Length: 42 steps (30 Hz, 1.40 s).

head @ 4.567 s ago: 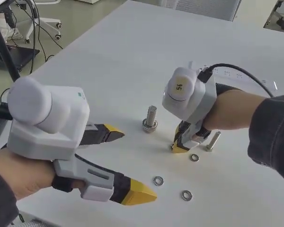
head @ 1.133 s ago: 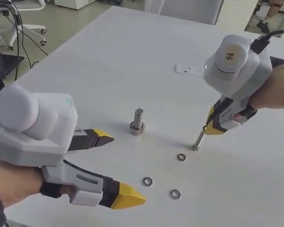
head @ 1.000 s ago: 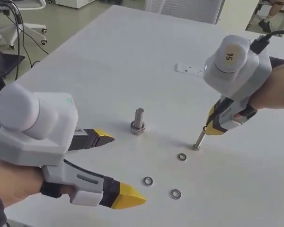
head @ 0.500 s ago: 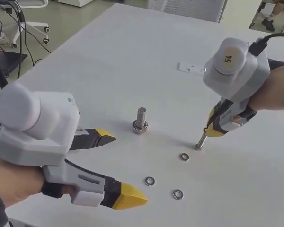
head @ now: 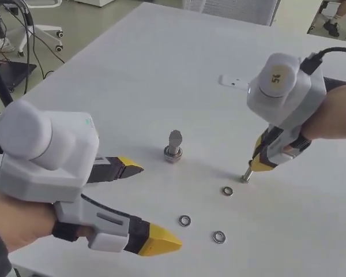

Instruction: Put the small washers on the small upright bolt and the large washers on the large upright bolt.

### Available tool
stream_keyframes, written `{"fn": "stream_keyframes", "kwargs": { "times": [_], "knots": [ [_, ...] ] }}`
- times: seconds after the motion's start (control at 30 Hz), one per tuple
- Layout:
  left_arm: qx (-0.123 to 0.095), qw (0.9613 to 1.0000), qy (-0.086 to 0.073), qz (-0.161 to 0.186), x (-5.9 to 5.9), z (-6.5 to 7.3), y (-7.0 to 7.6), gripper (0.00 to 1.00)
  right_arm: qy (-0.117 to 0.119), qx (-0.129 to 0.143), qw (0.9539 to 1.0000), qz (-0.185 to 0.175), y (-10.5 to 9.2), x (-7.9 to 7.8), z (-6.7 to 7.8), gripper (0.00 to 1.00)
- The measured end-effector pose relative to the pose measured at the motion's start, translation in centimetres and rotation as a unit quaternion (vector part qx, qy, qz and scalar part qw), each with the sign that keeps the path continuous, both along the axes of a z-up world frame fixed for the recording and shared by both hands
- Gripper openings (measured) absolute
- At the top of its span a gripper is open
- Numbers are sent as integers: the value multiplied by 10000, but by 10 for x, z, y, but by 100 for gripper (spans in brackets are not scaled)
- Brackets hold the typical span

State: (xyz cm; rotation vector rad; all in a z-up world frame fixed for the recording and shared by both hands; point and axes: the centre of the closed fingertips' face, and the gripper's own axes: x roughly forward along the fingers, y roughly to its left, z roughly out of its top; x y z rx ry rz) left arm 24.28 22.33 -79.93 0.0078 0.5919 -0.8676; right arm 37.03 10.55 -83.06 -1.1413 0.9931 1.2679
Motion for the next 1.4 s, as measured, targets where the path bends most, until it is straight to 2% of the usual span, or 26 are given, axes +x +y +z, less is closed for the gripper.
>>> {"fn": "stream_keyframes", "kwargs": {
  "times": [0.23, 0.67, 1.4],
  "knots": [
    [1, 10000, 7, 12, 1, 0, 0, 86, 54, -24, 10000, -6, -1, 1, -6, 14],
    [18, 10000, 30, 39, 2, -1, 1, 86, 218, -65, 9997, -10, 1, -1, -29, 14],
    [7, 10000, 45, 61, 1, -1, 1, 86, 231, -129, 9996, -53, 2, 0, -40, 15]
  ]
}}
